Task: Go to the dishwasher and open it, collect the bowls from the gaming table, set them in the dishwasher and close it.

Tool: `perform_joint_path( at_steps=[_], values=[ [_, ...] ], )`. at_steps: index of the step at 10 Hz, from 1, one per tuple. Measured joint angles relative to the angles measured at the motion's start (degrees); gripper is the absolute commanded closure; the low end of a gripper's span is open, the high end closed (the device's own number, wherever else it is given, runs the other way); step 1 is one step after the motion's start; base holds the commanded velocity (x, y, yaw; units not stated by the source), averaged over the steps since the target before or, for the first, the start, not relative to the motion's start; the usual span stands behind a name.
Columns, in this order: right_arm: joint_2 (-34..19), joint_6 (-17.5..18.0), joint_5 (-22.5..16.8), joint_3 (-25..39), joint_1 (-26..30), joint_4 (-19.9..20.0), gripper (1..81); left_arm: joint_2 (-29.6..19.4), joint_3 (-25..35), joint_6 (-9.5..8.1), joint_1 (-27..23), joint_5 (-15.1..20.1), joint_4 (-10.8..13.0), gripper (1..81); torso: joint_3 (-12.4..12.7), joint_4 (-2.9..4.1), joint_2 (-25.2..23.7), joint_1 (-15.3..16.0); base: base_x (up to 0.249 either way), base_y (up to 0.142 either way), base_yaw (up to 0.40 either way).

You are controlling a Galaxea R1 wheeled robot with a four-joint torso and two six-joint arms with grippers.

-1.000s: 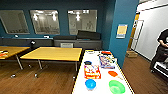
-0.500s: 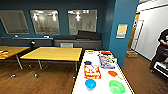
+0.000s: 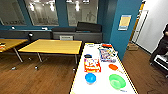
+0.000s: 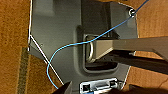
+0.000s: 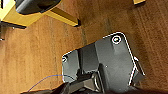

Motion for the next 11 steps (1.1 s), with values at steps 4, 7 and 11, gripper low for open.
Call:
perform_joint_path(
  at_steps=[4, 7, 11],
  values=[
    [-11.5, 3.9, 2.6, 9.1, 9.9, 1.0, 1.0, -0.1, 0.0, 0.0, -0.8, -0.3, 0.0, 1.0, -4.7, 0.0, 0.0, 0.1, 0.0, 0.0, 0.0],
    [-13.6, 7.5, 2.8, 10.7, 17.1, 1.5, 1.0, 0.0, -0.2, 0.02, -0.8, -0.5, 0.0, 1.0, -4.6, 0.0, 0.1, 0.1, 0.0, 0.0, 0.0],
    [-14.9, 12.4, -4.0, 11.0, 30.0, 1.7, 1.0, 1.1, -2.6, 0.0, -0.9, -0.5, -0.1, 1.0, -4.7, 0.0, 0.1, 0.1, 0.0, 0.0, 0.0]
  ],
)
